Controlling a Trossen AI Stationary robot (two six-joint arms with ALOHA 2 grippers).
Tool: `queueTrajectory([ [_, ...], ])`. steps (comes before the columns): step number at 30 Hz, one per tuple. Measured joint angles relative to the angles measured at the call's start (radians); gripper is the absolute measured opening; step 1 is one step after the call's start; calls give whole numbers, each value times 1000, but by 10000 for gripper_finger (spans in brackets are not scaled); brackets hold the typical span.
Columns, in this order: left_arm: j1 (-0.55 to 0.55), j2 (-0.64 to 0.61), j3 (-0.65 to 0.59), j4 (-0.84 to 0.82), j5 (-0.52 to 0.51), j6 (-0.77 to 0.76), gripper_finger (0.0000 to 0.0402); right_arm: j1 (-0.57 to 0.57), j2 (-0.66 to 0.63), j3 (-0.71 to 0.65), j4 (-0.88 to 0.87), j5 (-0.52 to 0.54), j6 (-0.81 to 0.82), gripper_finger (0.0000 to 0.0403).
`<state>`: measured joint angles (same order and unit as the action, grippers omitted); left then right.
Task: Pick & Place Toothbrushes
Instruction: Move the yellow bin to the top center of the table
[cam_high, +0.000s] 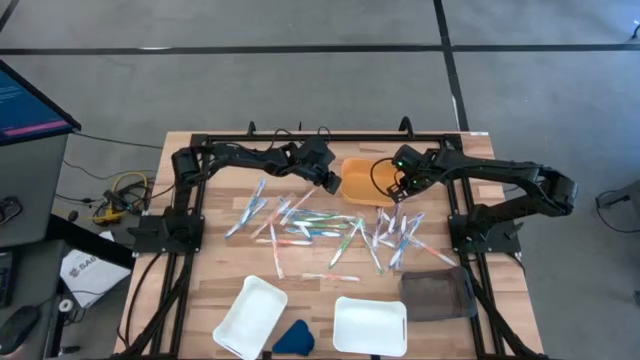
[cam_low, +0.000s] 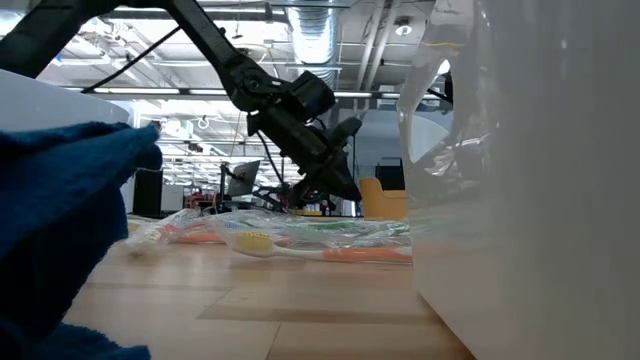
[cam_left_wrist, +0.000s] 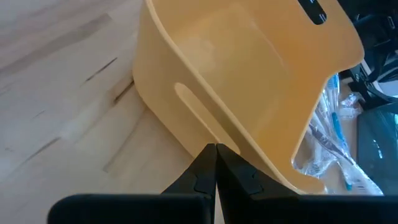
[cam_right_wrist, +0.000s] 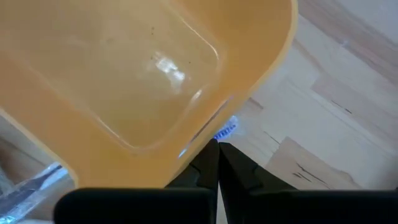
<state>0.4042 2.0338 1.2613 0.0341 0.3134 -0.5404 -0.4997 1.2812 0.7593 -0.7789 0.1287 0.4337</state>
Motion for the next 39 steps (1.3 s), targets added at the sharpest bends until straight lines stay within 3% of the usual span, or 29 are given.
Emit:
queueTrajectory([
  [33, -16, -42, 0, -11, -48, 57, 4, -2, 0, 6, 147, -15, -52, 1],
  [39, -17, -76, 0, -22, -134, 92, 4, -17, 0, 7, 189, -20, -52, 1],
])
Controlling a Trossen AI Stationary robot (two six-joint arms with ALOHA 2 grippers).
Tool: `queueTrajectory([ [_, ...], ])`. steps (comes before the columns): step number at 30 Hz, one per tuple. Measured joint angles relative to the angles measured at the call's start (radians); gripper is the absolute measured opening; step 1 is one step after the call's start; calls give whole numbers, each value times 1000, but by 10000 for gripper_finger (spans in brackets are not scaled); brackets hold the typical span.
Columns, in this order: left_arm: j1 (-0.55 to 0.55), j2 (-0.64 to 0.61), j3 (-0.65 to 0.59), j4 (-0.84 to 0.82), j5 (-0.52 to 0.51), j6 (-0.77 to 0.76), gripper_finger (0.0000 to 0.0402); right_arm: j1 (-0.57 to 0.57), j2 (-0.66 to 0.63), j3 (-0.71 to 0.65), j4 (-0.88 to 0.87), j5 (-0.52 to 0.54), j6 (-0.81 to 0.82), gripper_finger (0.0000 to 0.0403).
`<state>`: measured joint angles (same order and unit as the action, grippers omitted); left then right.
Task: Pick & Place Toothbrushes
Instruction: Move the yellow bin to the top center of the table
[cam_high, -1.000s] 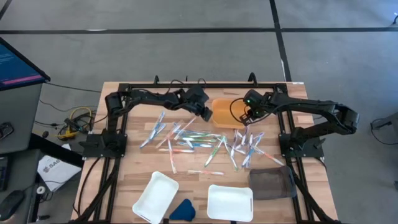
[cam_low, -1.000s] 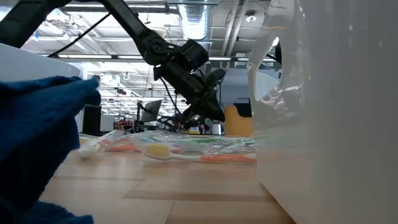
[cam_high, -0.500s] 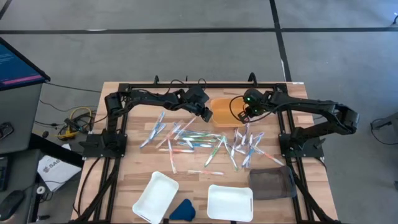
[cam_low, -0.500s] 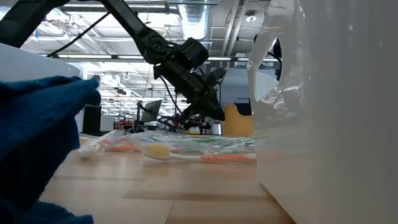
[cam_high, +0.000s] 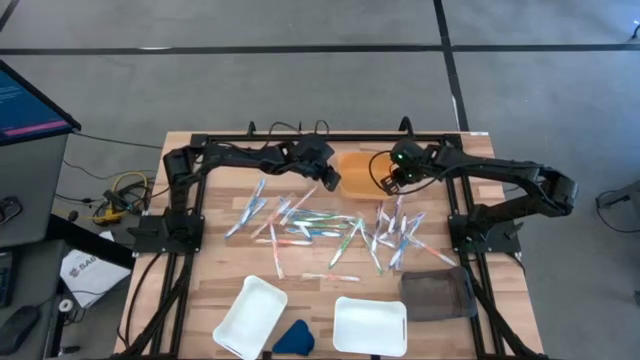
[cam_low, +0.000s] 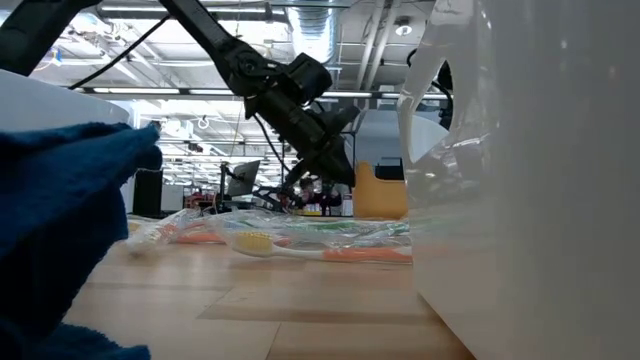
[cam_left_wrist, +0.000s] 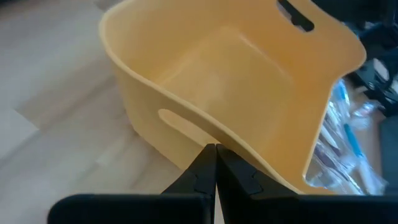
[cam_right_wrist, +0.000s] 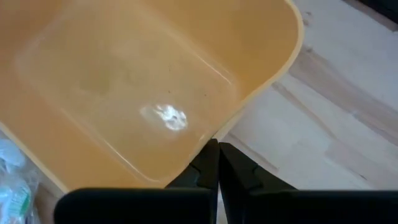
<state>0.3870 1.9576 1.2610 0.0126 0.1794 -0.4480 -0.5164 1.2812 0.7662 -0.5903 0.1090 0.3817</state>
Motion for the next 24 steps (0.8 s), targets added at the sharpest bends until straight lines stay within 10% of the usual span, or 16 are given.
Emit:
queueTrajectory([
  [24, -6, -57, -33, -35, -241, 25, 4, -31, 37, 2, 137, -3, 0, 1],
])
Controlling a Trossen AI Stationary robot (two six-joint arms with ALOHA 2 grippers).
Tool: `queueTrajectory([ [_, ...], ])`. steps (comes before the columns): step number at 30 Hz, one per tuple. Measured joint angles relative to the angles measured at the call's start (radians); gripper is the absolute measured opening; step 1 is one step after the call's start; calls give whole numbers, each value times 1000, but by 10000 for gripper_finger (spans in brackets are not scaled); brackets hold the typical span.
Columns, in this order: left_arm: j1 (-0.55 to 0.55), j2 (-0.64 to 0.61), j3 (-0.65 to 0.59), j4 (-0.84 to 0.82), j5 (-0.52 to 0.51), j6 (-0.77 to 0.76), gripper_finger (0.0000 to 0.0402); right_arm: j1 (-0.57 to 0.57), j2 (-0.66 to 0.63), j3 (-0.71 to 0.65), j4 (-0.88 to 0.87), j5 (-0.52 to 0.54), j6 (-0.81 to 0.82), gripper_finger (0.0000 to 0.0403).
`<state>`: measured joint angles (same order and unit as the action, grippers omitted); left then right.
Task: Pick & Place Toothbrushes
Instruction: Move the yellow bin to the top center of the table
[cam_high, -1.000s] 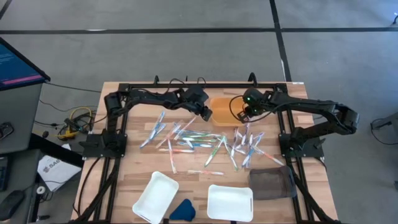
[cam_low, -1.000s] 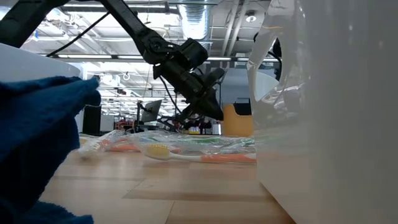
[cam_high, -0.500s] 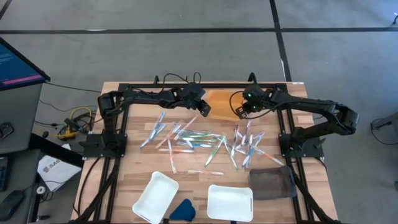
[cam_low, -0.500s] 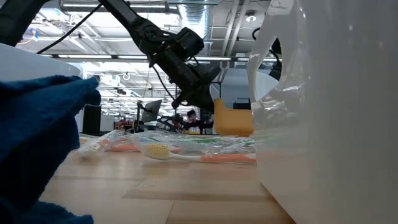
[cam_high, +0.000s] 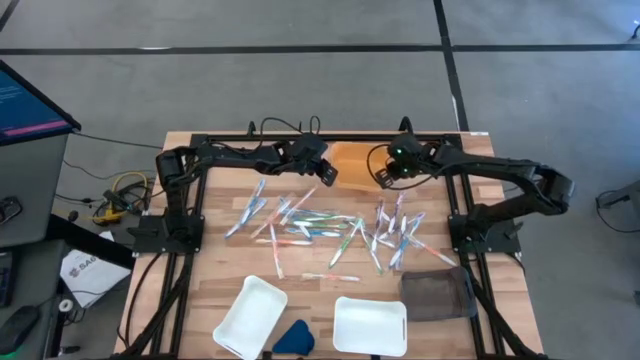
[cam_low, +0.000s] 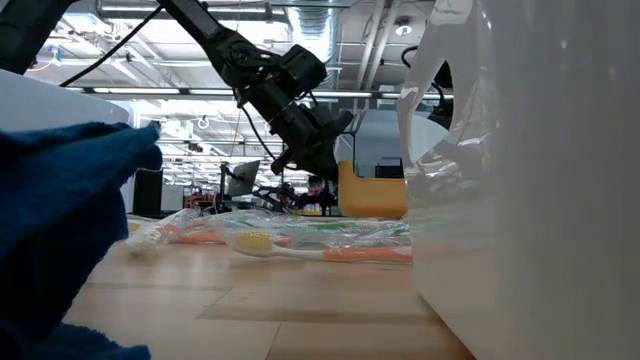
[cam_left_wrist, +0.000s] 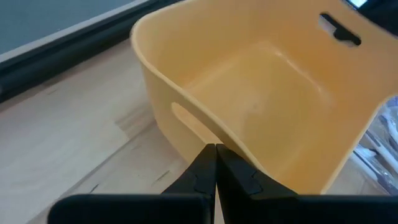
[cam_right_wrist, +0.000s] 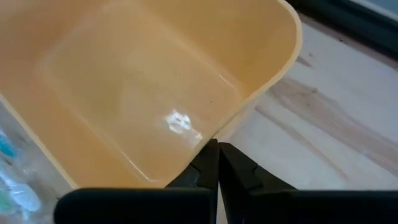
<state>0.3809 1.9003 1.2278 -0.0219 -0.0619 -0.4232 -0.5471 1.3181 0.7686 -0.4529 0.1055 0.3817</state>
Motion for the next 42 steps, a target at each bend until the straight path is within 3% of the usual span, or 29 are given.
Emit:
queueTrajectory([
  [14, 1, -1, 0, -3, -3, 0, 4, -11, 258, 115, -67, -27, -78, 1],
  [42, 24, -1, 0, -192, -31, -86, 4, -9, 251, 118, -62, -32, -78, 1],
])
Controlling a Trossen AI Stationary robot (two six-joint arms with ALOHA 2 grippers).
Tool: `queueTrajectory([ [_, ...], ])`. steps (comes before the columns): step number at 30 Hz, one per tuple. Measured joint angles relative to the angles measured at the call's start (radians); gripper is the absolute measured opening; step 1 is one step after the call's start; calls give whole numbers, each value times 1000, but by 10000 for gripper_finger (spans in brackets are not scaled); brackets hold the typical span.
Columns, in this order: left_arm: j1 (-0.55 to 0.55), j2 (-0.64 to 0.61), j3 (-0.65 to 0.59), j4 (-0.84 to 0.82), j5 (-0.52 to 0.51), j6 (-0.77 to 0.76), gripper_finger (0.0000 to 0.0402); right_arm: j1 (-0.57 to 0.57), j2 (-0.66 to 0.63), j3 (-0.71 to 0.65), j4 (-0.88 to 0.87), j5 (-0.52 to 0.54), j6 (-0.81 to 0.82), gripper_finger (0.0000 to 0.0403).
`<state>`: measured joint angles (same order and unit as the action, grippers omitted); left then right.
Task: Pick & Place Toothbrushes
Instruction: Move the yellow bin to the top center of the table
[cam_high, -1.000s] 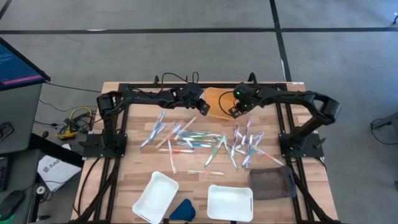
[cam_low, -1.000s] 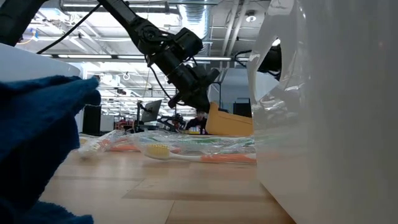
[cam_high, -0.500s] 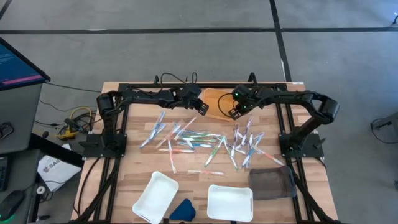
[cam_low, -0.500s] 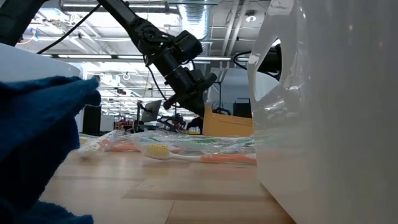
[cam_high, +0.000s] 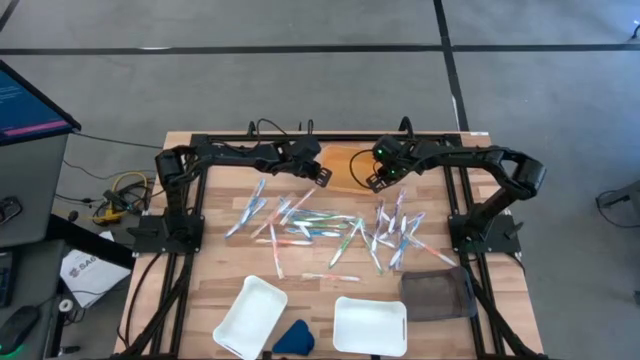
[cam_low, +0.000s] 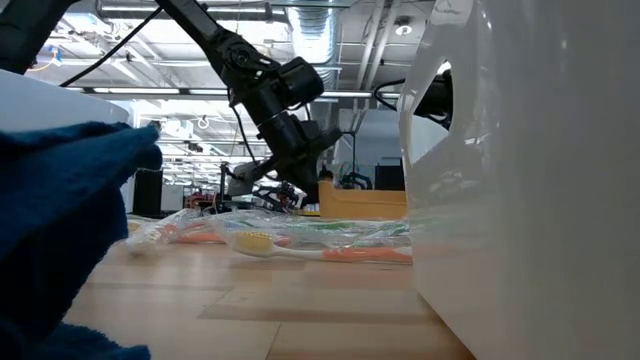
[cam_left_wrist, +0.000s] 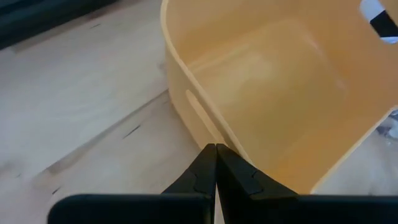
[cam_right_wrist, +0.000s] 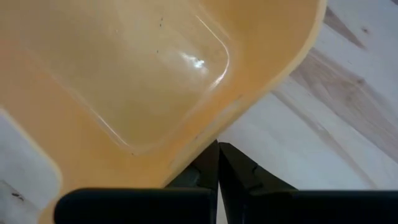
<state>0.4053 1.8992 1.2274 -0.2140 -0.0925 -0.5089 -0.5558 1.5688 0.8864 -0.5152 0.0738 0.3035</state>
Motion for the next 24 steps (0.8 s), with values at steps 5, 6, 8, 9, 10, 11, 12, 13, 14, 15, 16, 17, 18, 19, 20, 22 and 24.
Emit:
queueTrajectory([
  [5, 7, 0, 0, -53, -67, -27, 4, 0, 0, 0, 4, 0, -13, 1],
  [6, 10, 0, 0, -62, -69, -28, 4, 0, 0, 0, 4, 0, -15, 1],
  [8, 20, 0, 0, -81, -80, -30, 4, 0, 0, 0, 4, 1, -15, 1],
  [9, 25, 0, 1, -96, -90, -33, 4, 0, 0, 0, 3, 1, -17, 1],
  [10, 30, 0, 1, -108, -99, -37, 3, 0, 0, 0, 3, 1, -19, 1],
  [11, 35, 0, 1, -115, -104, -40, 3, 0, 0, 0, 3, 2, -23, 1],
  [12, 39, 0, 1, -117, -106, -41, 3, 0, 0, 0, 3, 2, -24, 1],
  [13, 43, 0, 1, -117, -109, -36, 3, -1, -2, 0, 2, 6, -24, 1],
  [14, 46, -1, 1, -117, -110, -26, 3, -3, -7, 0, -1, 21, -23, 1],
  [15, 49, -4, 0, -119, -109, -19, 3, -3, -16, 0, -1, 45, -24, 1],
  [16, 50, -9, 0, -118, -110, -10, 3, -3, -27, 0, -1, 70, -21, 1],
  [17, 51, -17, 0, -117, -109, -1, 3, -3, -41, 0, -5, 98, -18, 1],
  [18, 51, -27, 0, -117, -110, 4, 3, -3, -58, 0, -12, 124, -17, 1],
  [19, 50, -40, 0, -116, -112, 10, 3, -1, -78, 0, -16, 151, -13, 1],
  [20, 48, -53, 0, -115, -121, 11, 3, 4, -99, 0, -18, 176, -7, 1],
  [22, 38, -81, 0, -113, -164, 12, 3, 21, -146, 0, -23, 229, 1, 1],
  [24, 22, -115, -5, -112, -211, 31, 3, 49, -195, 0, -23, 275, 0, 1],
])
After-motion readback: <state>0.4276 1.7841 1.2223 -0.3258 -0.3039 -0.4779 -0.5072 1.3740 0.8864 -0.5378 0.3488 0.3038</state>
